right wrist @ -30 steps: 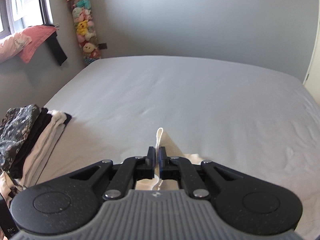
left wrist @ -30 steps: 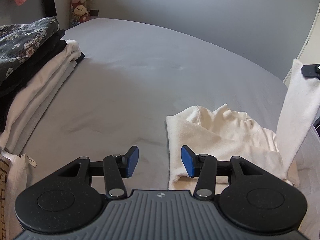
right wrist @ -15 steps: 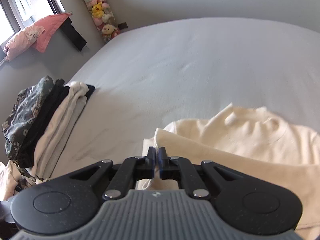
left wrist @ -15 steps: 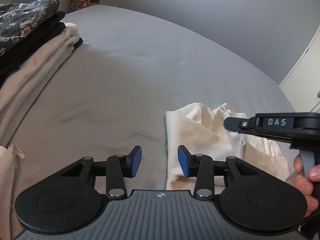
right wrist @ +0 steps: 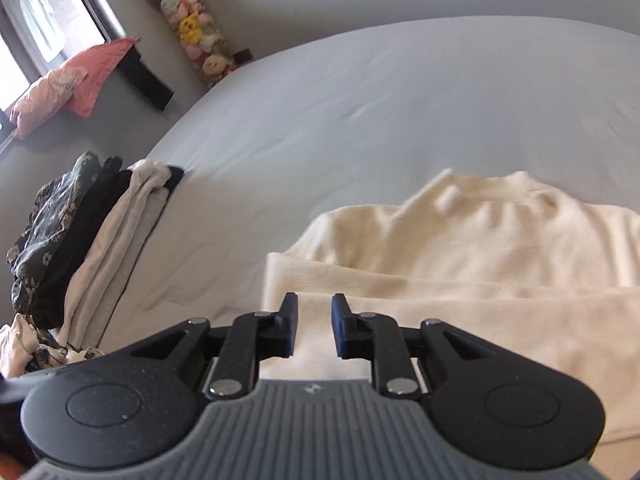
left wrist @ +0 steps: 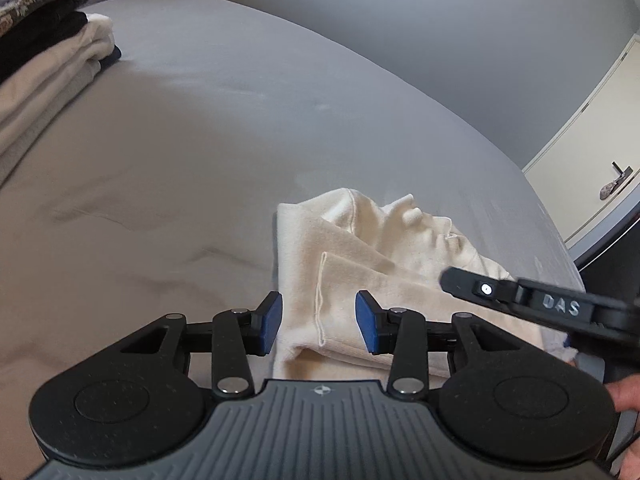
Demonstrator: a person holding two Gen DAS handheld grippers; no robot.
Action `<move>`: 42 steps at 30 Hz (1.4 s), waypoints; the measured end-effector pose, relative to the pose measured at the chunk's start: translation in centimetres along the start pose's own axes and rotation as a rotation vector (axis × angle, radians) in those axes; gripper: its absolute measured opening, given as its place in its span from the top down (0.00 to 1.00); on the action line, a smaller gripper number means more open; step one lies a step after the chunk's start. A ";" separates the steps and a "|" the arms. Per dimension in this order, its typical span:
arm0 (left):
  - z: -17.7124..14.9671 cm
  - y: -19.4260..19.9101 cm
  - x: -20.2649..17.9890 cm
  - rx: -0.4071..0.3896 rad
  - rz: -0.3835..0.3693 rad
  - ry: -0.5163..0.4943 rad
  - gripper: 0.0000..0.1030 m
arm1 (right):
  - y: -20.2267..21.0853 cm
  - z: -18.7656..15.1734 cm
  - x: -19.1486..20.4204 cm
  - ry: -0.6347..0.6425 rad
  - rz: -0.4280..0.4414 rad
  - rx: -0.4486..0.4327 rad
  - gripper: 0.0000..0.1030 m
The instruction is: Fold clothes
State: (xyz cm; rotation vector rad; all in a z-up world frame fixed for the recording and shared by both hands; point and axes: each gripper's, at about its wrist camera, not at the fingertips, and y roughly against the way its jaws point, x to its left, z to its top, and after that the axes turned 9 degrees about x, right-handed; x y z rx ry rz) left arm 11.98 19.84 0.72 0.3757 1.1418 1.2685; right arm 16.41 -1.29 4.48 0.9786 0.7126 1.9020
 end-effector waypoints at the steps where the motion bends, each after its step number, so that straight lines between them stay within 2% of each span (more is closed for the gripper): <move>1: -0.1 -0.5 0.0 0.009 -0.017 0.013 0.55 | 0.9 -0.8 -1.0 -0.006 -0.010 -0.021 0.79; 4: -0.1 -2.1 -0.1 0.044 -0.056 0.049 0.55 | 3.8 -4.1 -4.5 -0.030 -0.069 -0.089 0.78; 8: 0.4 -3.6 -0.5 0.053 0.005 0.055 0.55 | 6.5 -9.3 -9.7 -0.138 -0.130 -0.165 0.75; 13: 0.6 -5.0 -0.6 0.090 0.003 0.071 0.55 | 8.2 -13.3 -14.3 -0.260 -0.164 -0.222 0.74; 17: 0.5 -6.0 -1.1 0.098 0.058 0.047 0.55 | 9.4 -12.9 -15.9 -0.272 -0.201 -0.208 0.73; 18: 0.5 -6.0 -1.3 0.089 0.060 0.035 0.55 | 9.8 -12.9 -16.2 -0.261 -0.211 -0.201 0.69; 19: 0.4 -6.0 -1.6 0.081 0.061 0.024 0.61 | 9.9 -13.1 -16.4 -0.246 -0.222 -0.189 0.65; 21: 0.3 -6.0 -2.2 0.065 0.064 0.001 0.85 | 10.0 -13.8 -16.8 -0.216 -0.250 -0.157 0.65; 22: 0.3 -6.0 -2.5 0.057 0.065 -0.011 0.93 | 9.9 -14.2 -16.9 -0.203 -0.268 -0.142 0.65; 23: 0.2 -5.9 -2.8 0.045 0.063 -0.023 0.95 | 9.7 -14.4 -17.0 -0.197 -0.289 -0.130 0.65; 27: 0.7 -3.4 -4.4 -0.070 0.004 -0.065 0.97 | 9.3 -14.4 -17.9 -0.205 -0.364 -0.131 0.65; 31: 1.7 -0.9 -5.0 -0.166 -0.076 -0.037 0.97 | 8.6 -13.6 -18.4 -0.182 -0.427 -0.148 0.62; 36: 2.9 0.7 -6.5 -0.216 -0.145 -0.044 0.97 | 7.2 -12.7 -18.2 -0.122 -0.468 -0.160 0.53; 39: 3.8 1.4 -7.5 -0.256 -0.180 -0.048 0.97 | 6.6 -12.4 -18.3 -0.106 -0.497 -0.164 0.53; 42: 4.8 2.5 -7.8 -0.300 -0.210 -0.035 0.97 | 6.6 -12.2 -19.0 -0.130 -0.480 -0.174 0.53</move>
